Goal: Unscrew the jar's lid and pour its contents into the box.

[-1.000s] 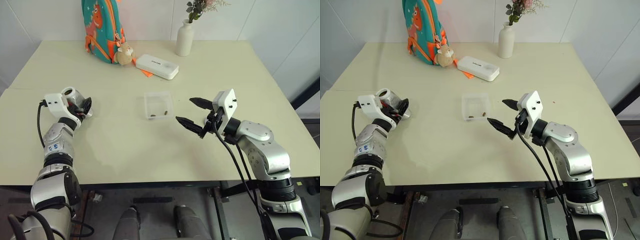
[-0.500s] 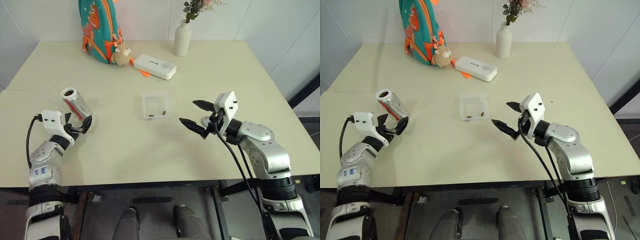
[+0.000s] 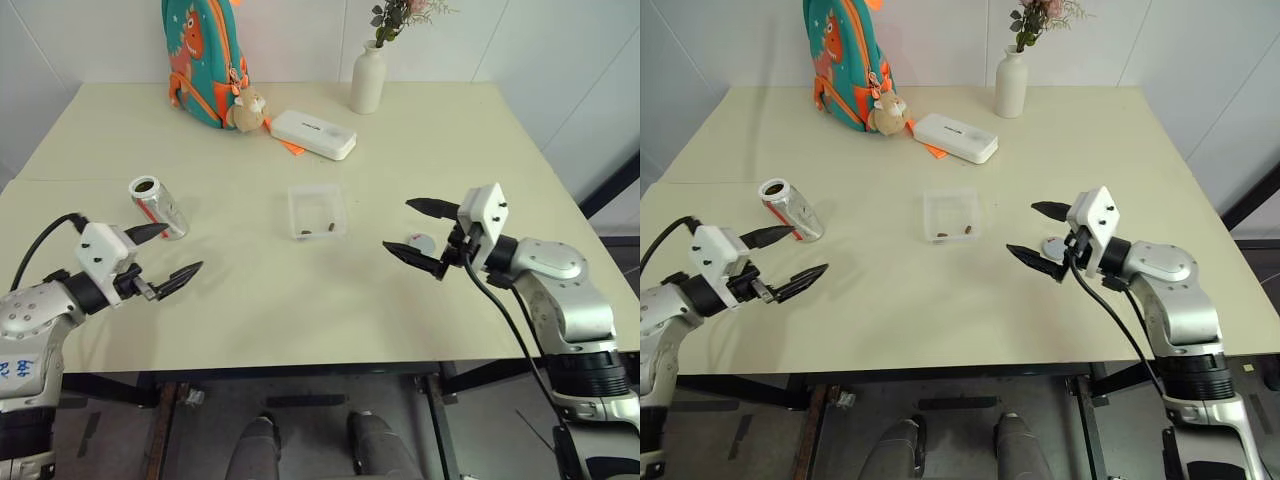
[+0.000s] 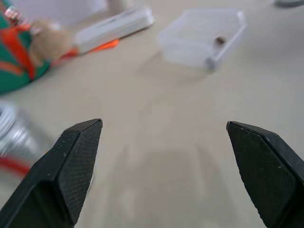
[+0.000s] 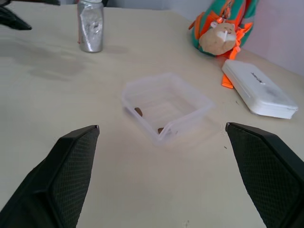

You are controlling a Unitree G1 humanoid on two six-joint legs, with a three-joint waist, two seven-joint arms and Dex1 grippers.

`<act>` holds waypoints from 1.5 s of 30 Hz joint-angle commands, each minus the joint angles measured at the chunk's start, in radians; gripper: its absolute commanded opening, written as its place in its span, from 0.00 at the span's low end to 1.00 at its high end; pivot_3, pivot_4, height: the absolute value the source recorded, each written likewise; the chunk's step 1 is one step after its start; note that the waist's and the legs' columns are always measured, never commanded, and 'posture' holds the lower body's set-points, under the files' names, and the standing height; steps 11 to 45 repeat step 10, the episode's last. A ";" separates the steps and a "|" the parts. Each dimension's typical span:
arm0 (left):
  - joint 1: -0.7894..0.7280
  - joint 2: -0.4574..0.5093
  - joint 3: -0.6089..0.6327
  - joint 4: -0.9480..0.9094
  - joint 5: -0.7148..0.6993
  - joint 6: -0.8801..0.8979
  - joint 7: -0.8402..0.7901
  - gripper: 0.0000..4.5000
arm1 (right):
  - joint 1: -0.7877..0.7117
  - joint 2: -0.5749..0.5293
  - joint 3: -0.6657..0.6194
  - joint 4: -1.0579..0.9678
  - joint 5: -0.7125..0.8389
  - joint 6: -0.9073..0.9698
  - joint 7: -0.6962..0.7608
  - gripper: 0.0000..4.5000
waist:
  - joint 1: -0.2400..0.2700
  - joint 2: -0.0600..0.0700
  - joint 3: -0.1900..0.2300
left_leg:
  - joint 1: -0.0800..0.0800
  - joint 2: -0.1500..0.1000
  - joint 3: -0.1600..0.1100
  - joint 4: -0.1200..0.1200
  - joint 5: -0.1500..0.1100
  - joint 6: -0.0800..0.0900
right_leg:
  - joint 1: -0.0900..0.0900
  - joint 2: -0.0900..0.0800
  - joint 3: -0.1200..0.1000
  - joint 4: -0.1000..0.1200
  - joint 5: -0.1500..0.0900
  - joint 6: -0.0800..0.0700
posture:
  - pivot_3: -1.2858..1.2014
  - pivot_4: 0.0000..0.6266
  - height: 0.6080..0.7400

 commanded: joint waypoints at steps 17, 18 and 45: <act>-0.017 0.016 -0.007 -0.021 -0.030 0.017 -0.076 0.99 | 0.026 -0.078 -0.056 -0.075 0.098 0.040 0.097 1.00 | -0.026 0.000 0.000 | 0.004 0.001 0.002 -0.006 -0.003 0.000 | -0.001 0.001 0.002 0.002 0.005 0.015 | 0.52 0.24 1.00; -0.017 0.016 -0.007 -0.021 -0.030 0.017 -0.076 0.99 | 0.026 -0.078 -0.056 -0.075 0.098 0.040 0.097 1.00 | -0.026 0.000 0.000 | 0.004 0.001 0.002 -0.006 -0.003 0.000 | -0.001 0.001 0.002 0.002 0.005 0.015 | 0.52 0.24 1.00; -0.017 0.016 -0.007 -0.021 -0.030 0.017 -0.076 0.99 | 0.026 -0.078 -0.056 -0.075 0.098 0.040 0.097 1.00 | -0.026 0.000 0.000 | 0.004 0.001 0.002 -0.006 -0.003 0.000 | -0.001 0.001 0.002 0.002 0.005 0.015 | 0.52 0.24 1.00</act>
